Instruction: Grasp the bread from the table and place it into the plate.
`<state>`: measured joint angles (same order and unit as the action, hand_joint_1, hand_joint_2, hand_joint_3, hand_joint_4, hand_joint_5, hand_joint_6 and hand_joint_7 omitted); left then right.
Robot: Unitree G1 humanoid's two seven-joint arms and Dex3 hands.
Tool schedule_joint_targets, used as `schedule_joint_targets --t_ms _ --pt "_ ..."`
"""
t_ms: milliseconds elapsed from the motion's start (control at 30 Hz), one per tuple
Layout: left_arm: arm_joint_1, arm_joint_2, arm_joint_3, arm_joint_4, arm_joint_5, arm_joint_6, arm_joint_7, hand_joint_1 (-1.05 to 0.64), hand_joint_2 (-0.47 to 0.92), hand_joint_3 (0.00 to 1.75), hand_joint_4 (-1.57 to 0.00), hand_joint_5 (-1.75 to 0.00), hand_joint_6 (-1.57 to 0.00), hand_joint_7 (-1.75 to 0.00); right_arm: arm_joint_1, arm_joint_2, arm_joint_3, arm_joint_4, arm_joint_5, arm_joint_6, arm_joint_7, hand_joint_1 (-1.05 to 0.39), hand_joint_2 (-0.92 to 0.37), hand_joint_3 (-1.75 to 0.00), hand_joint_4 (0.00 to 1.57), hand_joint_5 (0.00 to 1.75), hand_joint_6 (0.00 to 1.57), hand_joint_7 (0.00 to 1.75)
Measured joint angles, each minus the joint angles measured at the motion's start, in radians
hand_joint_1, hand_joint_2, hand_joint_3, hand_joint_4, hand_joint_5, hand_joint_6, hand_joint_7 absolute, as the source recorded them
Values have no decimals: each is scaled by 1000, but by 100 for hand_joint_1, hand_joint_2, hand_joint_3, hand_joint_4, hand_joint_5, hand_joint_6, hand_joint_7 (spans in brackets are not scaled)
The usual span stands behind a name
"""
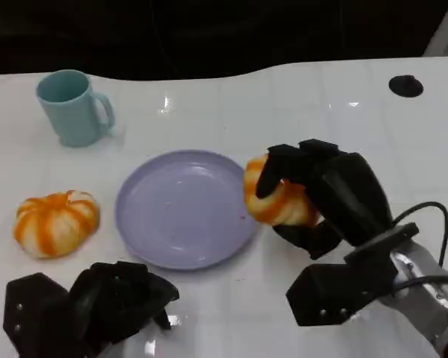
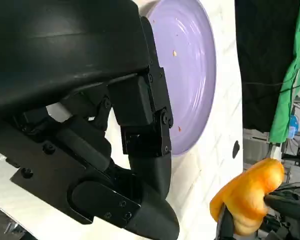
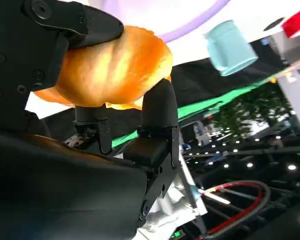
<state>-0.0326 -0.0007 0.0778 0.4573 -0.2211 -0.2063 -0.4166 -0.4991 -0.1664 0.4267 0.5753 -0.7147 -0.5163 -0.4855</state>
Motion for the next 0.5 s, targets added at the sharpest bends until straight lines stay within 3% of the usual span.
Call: schedule_joint_targets --t_ms 267,500 --pt "12 -3 -2 -18 0 3 1 -105 67 17 -89 -151 -153 -38 -65 77 32 132 -1 -61 -1 -6 -22 -148 101 175 84 159" --pt "25 -10 -7 -33 1 4 2 -105 67 18 -89 -151 -153 -38 -160 146 64 263 -16 -80 -33 -9 -32 -132 95 175 78 161"
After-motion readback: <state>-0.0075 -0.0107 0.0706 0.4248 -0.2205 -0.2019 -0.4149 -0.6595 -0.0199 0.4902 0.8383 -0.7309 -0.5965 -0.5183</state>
